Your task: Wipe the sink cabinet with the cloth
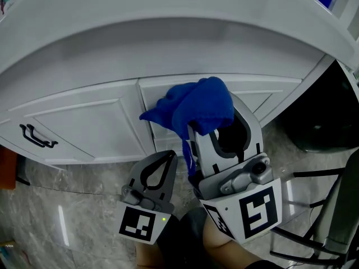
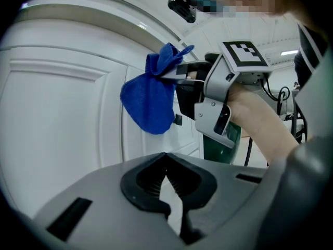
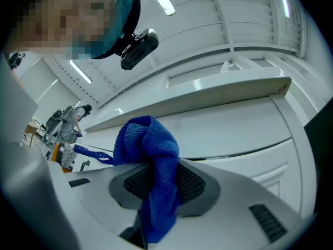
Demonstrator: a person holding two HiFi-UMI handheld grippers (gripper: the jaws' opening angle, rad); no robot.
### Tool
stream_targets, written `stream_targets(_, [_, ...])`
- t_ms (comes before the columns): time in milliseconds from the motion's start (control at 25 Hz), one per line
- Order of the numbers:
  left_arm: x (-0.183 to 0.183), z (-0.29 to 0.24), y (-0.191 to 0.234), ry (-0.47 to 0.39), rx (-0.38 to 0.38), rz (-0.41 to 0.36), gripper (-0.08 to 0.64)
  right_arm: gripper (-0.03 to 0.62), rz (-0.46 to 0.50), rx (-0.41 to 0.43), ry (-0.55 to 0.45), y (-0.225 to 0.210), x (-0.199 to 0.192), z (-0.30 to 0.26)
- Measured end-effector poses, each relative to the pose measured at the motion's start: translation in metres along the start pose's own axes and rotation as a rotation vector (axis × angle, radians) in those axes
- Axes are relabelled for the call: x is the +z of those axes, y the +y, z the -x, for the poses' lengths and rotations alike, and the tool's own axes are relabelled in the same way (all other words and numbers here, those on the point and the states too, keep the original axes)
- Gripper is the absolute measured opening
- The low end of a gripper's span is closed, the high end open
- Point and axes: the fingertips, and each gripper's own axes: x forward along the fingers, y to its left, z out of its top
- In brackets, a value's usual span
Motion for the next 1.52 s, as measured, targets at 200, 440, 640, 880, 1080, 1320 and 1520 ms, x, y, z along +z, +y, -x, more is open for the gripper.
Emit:
stream_targets(200, [0.0, -0.002, -0.003, 0.006, -0.015, -0.028, 0.003, 0.115, -0.003, -0.003, -0.008, -0.004, 0.0, 0.002])
stream_targets(440, [0.001, -0.002, -0.004, 0.003, -0.017, -0.017, 0.003, 0.115, -0.009, -0.013, -0.01, -0.01, 0.001, 0.004])
stream_targets(640, [0.002, -0.001, -0.004, 0.003, -0.013, -0.009, 0.003, 0.115, -0.014, -0.037, -0.009, -0.017, 0.001, 0.007])
stream_targets(880, [0.003, -0.001, -0.008, 0.001, -0.026, -0.012, 0.003, 0.115, -0.022, -0.065, -0.012, -0.027, 0.0, 0.011])
stream_targets(1080, [0.003, -0.001, -0.008, 0.007, -0.03, -0.017, 0.003, 0.115, -0.025, -0.075, -0.015, -0.031, 0.001, 0.012])
stream_targets(1320, [0.003, -0.001, -0.009, 0.006, -0.028, -0.006, 0.003, 0.115, -0.027, -0.079, -0.018, -0.032, 0.001, 0.013])
stream_targets(1520, [0.003, -0.001, -0.009, 0.006, -0.024, 0.003, 0.003, 0.115, -0.027, -0.078, -0.021, -0.033, 0.001, 0.013])
